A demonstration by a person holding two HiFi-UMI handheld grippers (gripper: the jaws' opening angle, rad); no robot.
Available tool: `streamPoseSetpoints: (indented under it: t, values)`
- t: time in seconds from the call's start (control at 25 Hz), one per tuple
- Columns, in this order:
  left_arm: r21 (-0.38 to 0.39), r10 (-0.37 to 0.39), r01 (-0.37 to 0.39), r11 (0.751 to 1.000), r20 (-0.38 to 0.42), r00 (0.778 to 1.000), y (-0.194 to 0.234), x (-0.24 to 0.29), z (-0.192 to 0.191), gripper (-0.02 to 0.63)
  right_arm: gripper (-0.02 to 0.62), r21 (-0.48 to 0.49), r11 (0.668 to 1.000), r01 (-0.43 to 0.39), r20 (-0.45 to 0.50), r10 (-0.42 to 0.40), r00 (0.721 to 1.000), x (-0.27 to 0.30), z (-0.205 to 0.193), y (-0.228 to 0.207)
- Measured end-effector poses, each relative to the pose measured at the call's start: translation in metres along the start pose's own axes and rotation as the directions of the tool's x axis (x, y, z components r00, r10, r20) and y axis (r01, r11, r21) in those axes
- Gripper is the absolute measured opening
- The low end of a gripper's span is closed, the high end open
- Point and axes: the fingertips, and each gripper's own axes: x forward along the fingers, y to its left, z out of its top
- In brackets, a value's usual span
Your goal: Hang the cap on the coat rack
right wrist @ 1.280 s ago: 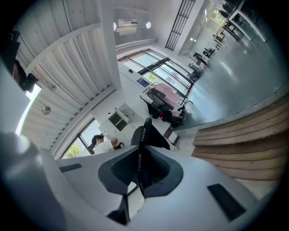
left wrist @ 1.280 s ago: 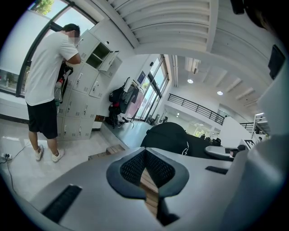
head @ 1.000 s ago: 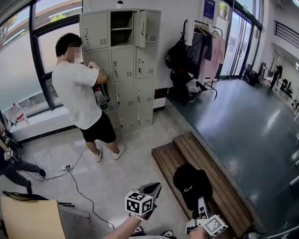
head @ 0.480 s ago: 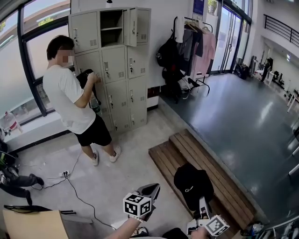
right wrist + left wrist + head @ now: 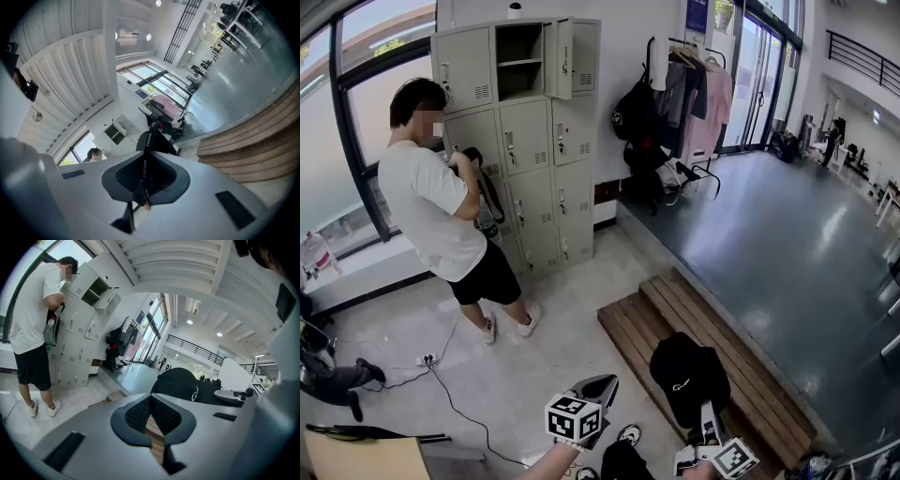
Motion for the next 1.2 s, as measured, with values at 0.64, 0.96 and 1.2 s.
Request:
streamPoseSetpoints:
  t: [0.64,0.96,1.2]
  values:
    - [0.037,0.07,-0.072,0.997,0.051,0.996,0.045,0.155,0.101,0.003,0.018,0.05,0.997,-0.065,-0.015,0.066,0.998,0.174,0.091,-0.056]
    - [0.045,0.1,-0.103,0.994,0.047,0.994,0.048,0.213,0.122,0.003,0.018,0.081,0.995,-0.06,-0.025,0.063,0.998,0.225,0.125,-0.095]
    - [0.04,0.114,-0.116,0.992,0.027,0.993,0.057,0.238,0.124,0.003,0.018,0.139,0.988,-0.067,-0.031,0.072,0.997,0.248,0.128,-0.11]
